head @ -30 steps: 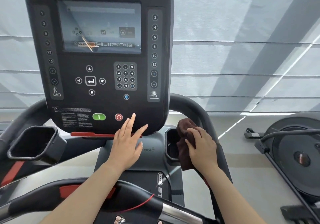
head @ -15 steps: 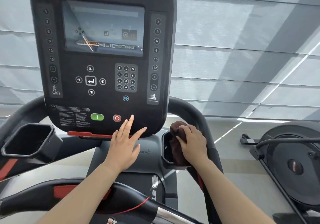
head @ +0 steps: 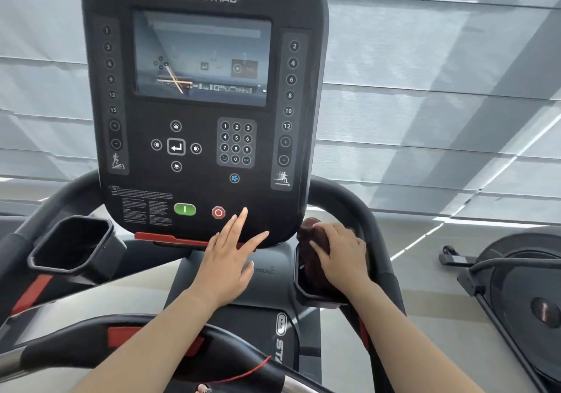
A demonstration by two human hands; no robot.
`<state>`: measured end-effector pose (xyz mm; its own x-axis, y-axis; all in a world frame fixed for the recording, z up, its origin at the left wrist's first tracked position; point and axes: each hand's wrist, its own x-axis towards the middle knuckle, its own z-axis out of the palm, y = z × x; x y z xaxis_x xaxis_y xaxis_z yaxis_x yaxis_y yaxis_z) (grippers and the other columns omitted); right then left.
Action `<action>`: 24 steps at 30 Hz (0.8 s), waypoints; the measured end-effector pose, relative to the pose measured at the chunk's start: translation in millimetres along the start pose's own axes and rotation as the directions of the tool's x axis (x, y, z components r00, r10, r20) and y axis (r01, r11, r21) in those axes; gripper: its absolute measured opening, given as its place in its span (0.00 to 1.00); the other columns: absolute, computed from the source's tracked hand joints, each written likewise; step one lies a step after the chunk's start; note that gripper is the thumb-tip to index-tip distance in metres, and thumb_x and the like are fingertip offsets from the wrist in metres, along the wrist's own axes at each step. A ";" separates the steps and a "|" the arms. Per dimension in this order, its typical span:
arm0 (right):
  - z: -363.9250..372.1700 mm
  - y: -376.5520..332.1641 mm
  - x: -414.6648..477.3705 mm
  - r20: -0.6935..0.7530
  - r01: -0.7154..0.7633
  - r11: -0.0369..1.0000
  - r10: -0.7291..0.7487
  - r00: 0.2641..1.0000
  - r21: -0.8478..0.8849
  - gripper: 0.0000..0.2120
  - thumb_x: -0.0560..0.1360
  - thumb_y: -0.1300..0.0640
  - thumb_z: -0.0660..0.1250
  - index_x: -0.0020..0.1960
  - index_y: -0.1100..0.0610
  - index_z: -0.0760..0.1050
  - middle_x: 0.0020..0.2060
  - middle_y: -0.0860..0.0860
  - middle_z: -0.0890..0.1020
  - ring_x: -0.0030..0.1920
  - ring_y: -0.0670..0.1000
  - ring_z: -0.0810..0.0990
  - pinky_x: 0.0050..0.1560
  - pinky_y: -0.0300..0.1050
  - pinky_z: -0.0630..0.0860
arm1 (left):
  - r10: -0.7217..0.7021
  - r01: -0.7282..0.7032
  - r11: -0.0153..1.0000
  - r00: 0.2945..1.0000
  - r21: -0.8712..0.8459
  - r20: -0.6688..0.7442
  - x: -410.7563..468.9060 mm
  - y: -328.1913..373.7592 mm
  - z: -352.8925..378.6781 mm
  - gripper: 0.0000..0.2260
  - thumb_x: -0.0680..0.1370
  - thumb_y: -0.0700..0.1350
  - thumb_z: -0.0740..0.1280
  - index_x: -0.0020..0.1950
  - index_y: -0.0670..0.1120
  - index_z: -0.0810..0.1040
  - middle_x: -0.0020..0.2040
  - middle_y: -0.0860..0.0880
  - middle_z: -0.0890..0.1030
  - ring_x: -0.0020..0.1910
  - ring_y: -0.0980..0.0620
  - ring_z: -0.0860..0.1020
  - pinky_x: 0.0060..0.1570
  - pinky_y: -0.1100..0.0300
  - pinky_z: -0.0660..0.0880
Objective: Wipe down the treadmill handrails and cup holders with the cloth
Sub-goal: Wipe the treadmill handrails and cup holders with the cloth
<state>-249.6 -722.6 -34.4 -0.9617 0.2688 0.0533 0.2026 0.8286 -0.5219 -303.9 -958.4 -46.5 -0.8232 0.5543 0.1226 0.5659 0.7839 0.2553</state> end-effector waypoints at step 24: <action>30.1 -138.6 -19.9 -0.169 0.264 0.867 -0.211 0.963 0.423 0.14 0.74 0.51 0.64 0.60 0.46 0.71 0.57 0.43 0.76 0.61 0.44 0.73 0.64 0.49 0.70 | -0.146 0.129 0.964 0.988 -0.231 -0.055 -45.6 -91.6 -53.9 0.23 0.76 0.48 0.62 0.71 0.54 0.64 0.72 0.54 0.65 0.71 0.55 0.63 0.69 0.57 0.62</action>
<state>-264.1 -857.6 11.2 -0.9377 0.1667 0.3049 -0.1561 0.5818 -0.7982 -320.6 -1070.5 -23.8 -0.8981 0.4182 0.1364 0.4288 0.7632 0.4833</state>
